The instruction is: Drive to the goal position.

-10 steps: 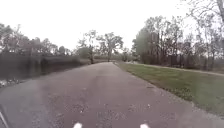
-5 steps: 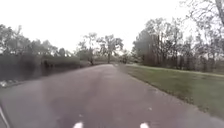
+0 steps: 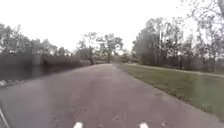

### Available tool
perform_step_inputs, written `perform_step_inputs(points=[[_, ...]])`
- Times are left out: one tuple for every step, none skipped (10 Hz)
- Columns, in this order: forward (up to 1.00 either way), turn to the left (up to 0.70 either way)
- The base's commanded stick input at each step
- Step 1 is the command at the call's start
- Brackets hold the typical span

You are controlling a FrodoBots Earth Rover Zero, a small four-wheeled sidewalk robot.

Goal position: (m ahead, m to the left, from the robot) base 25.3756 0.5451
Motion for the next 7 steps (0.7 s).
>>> perform_step_inputs(points=[[1.0,0.1],[1.0,0.0],[1.0,0.0],[1.0,0.0],[1.0,0.38],[1.0,0.4],[1.0,0.27]])
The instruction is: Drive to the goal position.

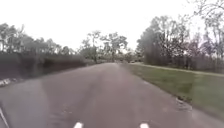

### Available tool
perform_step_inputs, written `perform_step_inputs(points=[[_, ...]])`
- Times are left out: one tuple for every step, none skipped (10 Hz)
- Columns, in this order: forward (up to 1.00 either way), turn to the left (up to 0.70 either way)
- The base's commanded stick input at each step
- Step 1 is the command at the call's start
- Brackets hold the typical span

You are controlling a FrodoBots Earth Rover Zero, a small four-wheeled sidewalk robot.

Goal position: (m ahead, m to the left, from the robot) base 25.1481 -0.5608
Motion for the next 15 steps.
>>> perform_step_inputs(points=[[1.0,0.0],[1.0,0.0],[1.0,0.0],[1.0,0.34],[1.0,0.35],[1.0,0.17],[1.0,0.03],[1.0,0.09],[1.0,0.25],[1.0,0.37],[1.0,0.13],[1.0,0.01],[1.0,0.0],[1.0,0.0],[1.0,0.0]])
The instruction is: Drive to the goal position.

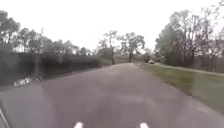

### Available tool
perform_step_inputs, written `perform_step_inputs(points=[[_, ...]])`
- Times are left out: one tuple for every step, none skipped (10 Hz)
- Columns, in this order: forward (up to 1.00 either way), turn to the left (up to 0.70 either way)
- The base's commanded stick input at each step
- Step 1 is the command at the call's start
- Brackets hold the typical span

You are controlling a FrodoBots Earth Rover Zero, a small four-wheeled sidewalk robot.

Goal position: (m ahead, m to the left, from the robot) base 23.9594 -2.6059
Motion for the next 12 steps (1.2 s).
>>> perform_step_inputs(points=[[1.0,0.0],[1.0,0.0],[1.0,0.0],[1.0,-0.19],[1.0,-0.37],[1.0,-0.4],[1.0,-0.4],[1.0,-0.4],[1.0,-0.4],[1.0,-0.39],[1.0,-0.27],[1.0,-0.16]])
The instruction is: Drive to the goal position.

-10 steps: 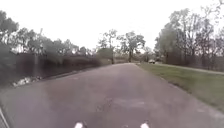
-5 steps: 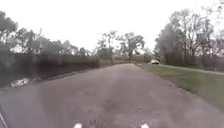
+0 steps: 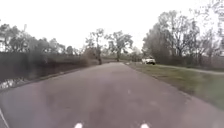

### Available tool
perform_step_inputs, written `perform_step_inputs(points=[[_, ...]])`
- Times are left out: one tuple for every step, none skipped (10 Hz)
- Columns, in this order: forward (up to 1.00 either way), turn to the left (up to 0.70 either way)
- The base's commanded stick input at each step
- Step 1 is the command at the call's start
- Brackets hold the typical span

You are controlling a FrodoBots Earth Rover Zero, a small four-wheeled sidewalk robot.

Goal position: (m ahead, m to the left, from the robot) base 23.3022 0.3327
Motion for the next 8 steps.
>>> perform_step_inputs(points=[[1.0,0.02],[1.0,0.02],[1.0,0.02],[1.0,0.02],[1.0,0.02],[1.0,0.02],[1.0,0.02],[1.0,0.02]])
